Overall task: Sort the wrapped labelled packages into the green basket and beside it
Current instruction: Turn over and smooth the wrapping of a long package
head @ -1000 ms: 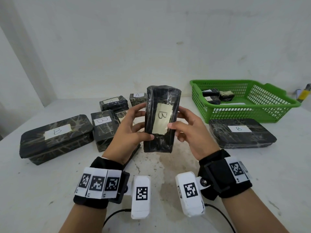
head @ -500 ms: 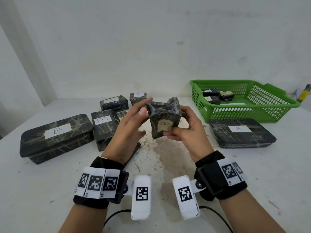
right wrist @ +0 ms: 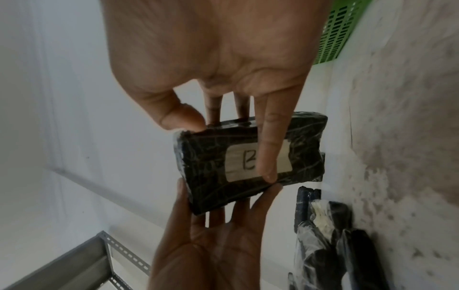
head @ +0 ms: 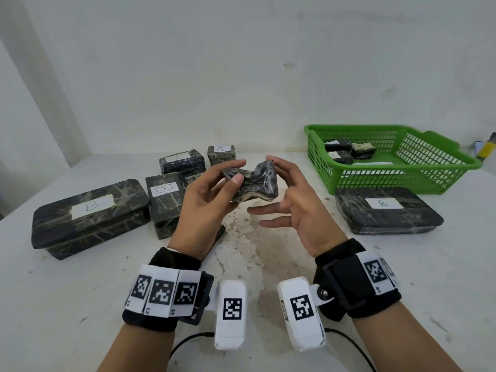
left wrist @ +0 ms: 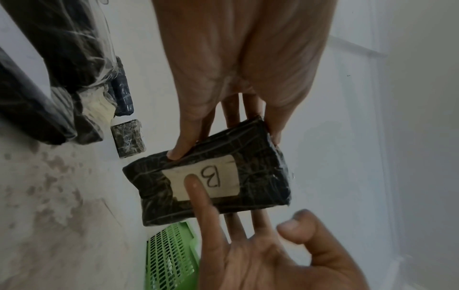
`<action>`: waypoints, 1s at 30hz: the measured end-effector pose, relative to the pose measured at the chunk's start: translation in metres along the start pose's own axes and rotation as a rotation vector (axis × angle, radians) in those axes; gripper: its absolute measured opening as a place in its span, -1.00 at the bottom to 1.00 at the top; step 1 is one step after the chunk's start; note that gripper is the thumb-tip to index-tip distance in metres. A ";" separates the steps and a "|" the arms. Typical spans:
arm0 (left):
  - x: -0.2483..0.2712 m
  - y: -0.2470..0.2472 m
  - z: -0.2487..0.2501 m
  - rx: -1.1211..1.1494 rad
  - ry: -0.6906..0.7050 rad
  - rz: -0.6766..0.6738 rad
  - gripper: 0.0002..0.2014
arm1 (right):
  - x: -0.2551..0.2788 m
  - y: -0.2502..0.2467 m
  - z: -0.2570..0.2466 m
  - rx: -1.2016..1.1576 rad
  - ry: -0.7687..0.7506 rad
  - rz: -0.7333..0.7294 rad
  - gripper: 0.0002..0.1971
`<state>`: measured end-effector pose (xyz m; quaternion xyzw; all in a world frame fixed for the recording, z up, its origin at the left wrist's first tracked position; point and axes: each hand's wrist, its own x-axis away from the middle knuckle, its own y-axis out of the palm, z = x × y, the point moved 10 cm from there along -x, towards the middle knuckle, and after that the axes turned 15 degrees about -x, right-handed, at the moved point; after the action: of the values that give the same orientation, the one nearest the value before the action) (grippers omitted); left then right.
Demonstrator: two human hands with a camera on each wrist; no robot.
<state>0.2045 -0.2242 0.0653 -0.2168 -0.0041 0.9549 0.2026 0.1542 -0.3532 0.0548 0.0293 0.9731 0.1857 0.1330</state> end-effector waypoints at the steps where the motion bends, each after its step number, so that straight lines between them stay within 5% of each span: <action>1: 0.000 0.000 0.001 -0.009 0.015 -0.004 -0.73 | 0.000 0.001 -0.002 -0.007 -0.007 0.004 -0.47; 3: 0.000 0.002 0.003 -0.037 0.042 -0.021 -0.75 | 0.002 0.003 -0.005 0.015 -0.013 0.032 -0.60; 9: 0.000 0.007 0.006 -0.084 0.083 -0.044 -0.70 | 0.001 0.000 -0.003 0.095 -0.059 0.092 -0.59; 15: -0.002 0.008 -0.015 -0.204 -0.059 -0.100 -0.54 | 0.001 -0.004 -0.005 0.066 -0.082 0.118 -0.67; 24: 0.001 0.007 -0.003 0.019 -0.024 -0.007 -0.57 | 0.002 0.000 0.008 0.103 0.024 0.108 -0.53; 30: 0.002 0.010 0.000 0.084 -0.014 -0.039 -0.59 | 0.001 0.008 0.008 0.028 -0.043 0.035 -0.47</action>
<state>0.1991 -0.2322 0.0638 -0.2016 0.0302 0.9516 0.2299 0.1556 -0.3428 0.0501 0.0521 0.9719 0.1739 0.1501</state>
